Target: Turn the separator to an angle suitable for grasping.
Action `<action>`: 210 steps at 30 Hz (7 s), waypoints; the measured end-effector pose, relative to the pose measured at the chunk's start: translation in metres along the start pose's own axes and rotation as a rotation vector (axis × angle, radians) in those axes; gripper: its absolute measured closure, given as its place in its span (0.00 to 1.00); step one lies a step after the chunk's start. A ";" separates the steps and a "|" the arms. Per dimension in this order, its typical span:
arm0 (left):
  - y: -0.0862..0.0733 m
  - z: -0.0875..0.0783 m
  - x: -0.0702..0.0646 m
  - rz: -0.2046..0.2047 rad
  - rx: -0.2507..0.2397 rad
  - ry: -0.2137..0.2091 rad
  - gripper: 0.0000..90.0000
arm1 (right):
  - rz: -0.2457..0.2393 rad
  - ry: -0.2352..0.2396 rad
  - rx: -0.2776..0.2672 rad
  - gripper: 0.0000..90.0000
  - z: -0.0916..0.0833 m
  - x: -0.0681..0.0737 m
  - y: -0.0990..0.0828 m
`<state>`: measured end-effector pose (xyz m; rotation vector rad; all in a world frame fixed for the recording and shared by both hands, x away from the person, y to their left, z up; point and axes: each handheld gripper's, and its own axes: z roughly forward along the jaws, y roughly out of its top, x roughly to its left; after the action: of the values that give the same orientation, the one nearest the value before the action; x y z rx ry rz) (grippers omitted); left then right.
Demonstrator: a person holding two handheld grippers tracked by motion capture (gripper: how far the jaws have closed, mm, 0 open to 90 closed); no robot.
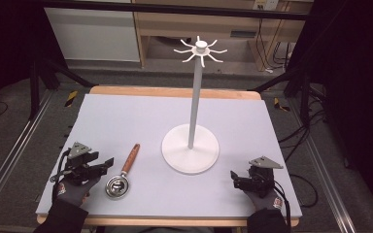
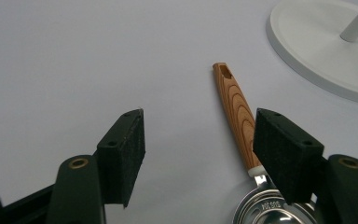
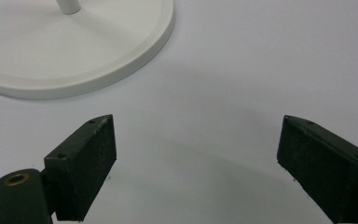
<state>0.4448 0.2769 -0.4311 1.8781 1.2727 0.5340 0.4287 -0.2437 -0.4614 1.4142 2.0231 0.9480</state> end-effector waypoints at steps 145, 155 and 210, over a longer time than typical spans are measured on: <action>0.031 0.094 -0.052 0.250 0.358 -0.077 0.66 | -0.008 -0.012 0.062 0.13 0.009 0.002 -0.002; 0.029 0.095 -0.052 0.239 0.357 -0.075 0.68 | -0.004 -0.008 0.068 0.13 0.009 0.002 -0.002; 0.060 0.026 -0.058 0.203 0.075 -0.111 0.75 | 0.008 -0.009 0.065 0.13 0.009 0.002 -0.001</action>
<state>0.4746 0.2036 -0.3945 2.0833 1.0497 0.4853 0.4340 -0.2402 -0.4683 1.4593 2.0597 0.8849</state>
